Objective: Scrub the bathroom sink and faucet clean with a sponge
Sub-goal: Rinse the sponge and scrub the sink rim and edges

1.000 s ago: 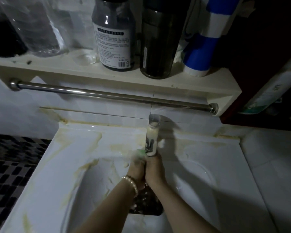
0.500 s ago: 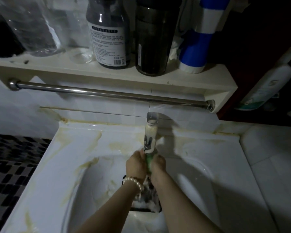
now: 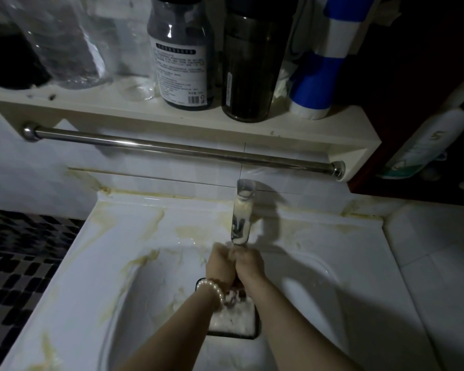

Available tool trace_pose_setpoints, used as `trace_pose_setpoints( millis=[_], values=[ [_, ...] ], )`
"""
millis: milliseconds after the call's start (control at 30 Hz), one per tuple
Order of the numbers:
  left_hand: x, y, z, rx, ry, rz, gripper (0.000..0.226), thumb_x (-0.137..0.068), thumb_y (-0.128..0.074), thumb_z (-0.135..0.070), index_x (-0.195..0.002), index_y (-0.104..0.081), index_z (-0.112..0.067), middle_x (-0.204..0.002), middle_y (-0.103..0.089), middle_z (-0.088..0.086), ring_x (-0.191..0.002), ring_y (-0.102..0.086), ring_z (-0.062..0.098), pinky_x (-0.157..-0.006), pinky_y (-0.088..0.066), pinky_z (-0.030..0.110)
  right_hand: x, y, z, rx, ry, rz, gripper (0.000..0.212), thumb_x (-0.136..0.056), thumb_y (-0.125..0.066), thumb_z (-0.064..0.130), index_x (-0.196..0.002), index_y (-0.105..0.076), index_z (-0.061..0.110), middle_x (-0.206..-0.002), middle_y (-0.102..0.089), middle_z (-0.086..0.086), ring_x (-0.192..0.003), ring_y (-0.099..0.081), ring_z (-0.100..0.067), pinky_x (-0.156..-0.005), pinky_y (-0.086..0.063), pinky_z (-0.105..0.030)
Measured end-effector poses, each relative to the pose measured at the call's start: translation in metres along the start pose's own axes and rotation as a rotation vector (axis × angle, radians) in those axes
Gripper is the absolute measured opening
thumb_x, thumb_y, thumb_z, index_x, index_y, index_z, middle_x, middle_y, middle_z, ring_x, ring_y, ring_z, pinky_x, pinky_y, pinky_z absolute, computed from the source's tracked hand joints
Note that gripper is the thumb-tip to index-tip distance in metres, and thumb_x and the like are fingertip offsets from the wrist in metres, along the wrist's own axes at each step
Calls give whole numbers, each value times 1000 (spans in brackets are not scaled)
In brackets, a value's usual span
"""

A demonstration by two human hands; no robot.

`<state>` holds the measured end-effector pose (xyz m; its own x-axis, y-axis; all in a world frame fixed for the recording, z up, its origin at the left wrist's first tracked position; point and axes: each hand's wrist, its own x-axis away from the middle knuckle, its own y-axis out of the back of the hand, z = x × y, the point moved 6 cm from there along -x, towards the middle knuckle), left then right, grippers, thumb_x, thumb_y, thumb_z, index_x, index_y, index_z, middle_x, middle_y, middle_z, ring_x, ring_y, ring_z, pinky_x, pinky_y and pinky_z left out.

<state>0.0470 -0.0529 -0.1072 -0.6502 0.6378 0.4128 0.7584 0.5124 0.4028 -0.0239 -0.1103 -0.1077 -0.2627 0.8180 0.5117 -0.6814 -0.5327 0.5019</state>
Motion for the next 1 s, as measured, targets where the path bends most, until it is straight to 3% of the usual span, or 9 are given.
trace_pose_setpoints(
  millis=[133, 267, 367, 433, 500, 567, 733, 867, 1000],
  values=[
    [-6, 2, 1, -257, 38, 11, 7, -89, -51, -18, -86, -49, -11, -87, -61, 8, -84, -59, 24, -72, -44, 28, -2, 5, 1, 8, 29, -36, 21, -86, -55, 34, -73, -64, 20, -91, -72, -4, -73, -59, -18, -55, -39, -22],
    [-18, 0, -6, -393, -23, 33, 44, -94, -41, -16, -135, -33, -7, -109, -65, 11, -99, -63, 26, -78, -45, 27, 0, 9, 4, 107, 66, -127, 50, -84, -52, 60, -66, -65, 15, -70, -68, -2, -62, -58, -18, -47, -32, -22],
    [-18, 3, -1, -171, 138, 17, 48, -97, -39, -22, -140, -29, -4, -108, -63, 17, -98, -61, 30, -84, -47, 33, 1, 5, 3, -54, 47, -122, 45, -80, -63, 54, -59, -63, 14, -59, -61, 2, -60, -60, -16, -47, -39, -22],
    [-12, 4, 0, 161, 221, -27, 37, -99, -37, -33, -102, -59, -3, -90, -62, 18, -79, -59, 29, -76, -50, 37, -1, 6, -8, -357, -145, -160, 30, -80, -70, 29, -56, -60, 13, -65, -64, -4, -65, -61, -22, -51, -44, -24],
    [-8, 2, -3, 412, 229, -34, 33, -97, -43, -32, -82, -56, -5, -82, -60, 16, -73, -58, 27, -73, -53, 39, 0, -2, -15, -756, -337, -102, 15, -79, -71, 14, -68, -64, 6, -77, -68, -12, -71, -64, -27, -59, -52, -29],
    [-4, 3, -7, 512, 193, -32, 13, -95, -50, -19, -94, -53, -7, -92, -61, 17, -81, -60, 27, -77, -54, 41, 3, -11, -13, -1004, -376, 13, 9, -80, -68, 8, -85, -66, 0, -86, -69, -18, -77, -65, -31, -63, -54, -33],
    [4, 0, -8, 661, 118, 53, 29, -94, -37, 4, -120, -49, -2, -110, -58, 25, -99, -58, 33, -91, -50, 44, 14, -29, -8, -1329, -366, 256, 20, -83, -59, 12, -99, -66, 2, -98, -69, -19, -87, -65, -31, -70, -53, -35],
    [12, 2, -12, 405, -98, 29, 39, -88, -40, 10, -116, -57, -11, -106, -65, 11, -103, -61, 24, -91, -51, 32, 14, -31, -15, -1348, -359, 267, 13, -84, -56, 7, -91, -68, 6, -86, -73, -15, -76, -70, -27, -57, -56, -31],
    [5, 15, -7, -300, -194, -135, 22, -91, -47, -9, -104, -64, -11, -96, -70, 9, -93, -65, 26, -76, -48, 25, 10, -38, -21, -1062, -346, 143, 13, -88, -52, -1, -88, -65, 2, -83, -71, -14, -78, -67, -24, -55, -55, -30]
  ],
)
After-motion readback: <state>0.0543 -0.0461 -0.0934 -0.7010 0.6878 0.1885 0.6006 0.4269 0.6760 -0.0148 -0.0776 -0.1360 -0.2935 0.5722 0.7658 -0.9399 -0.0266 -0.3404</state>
